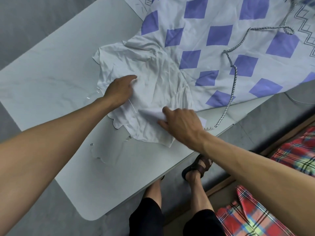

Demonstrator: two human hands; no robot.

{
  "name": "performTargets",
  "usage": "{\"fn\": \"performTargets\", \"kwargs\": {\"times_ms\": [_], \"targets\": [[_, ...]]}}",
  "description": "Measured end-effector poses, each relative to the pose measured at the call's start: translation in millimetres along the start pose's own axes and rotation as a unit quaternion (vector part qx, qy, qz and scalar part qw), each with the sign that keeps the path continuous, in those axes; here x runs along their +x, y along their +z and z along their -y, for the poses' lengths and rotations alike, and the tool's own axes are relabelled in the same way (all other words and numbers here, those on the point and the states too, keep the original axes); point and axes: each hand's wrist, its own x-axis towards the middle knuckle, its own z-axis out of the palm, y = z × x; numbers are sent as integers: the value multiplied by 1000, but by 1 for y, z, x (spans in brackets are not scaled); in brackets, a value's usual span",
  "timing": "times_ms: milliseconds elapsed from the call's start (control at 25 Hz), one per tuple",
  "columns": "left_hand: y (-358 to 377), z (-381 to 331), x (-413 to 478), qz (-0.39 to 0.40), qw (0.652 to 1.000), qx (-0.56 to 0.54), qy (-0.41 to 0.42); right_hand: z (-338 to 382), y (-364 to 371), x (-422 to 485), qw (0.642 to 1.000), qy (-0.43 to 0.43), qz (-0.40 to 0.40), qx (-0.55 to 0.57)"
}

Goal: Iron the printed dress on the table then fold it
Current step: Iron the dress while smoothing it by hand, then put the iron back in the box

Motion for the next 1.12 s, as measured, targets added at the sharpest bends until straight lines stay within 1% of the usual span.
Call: {"fn": "performTargets", "kwargs": {"times_ms": [80,200,360,640,760,840,920,1040,1120], "targets": [[1,13,-18,4,1000,2,-23,-10,-3,13,1000,28,-9,-4],[8,23,-32,50,999,0,-22,-12,8,17,999,35,10,-8],[13,27,-34,86,996,-5,-12,9,29,-1,999,-1,34,-6],[9,29,-32,90,994,-48,-43,43,45,-18,994,-65,90,1],[7,30,-27,92,990,-71,-73,46,36,-19,992,-72,104,29],[2,29,-28,82,988,-93,-88,42,21,-18,992,-56,95,56],[-3,27,-28,58,985,-119,-107,29,2,-11,995,-24,69,73],[-19,12,-30,13,973,-182,-142,-9,-43,7,992,77,9,103],[-33,-7,-31,-18,960,-235,-150,-45,-76,20,982,139,-11,124]]}}
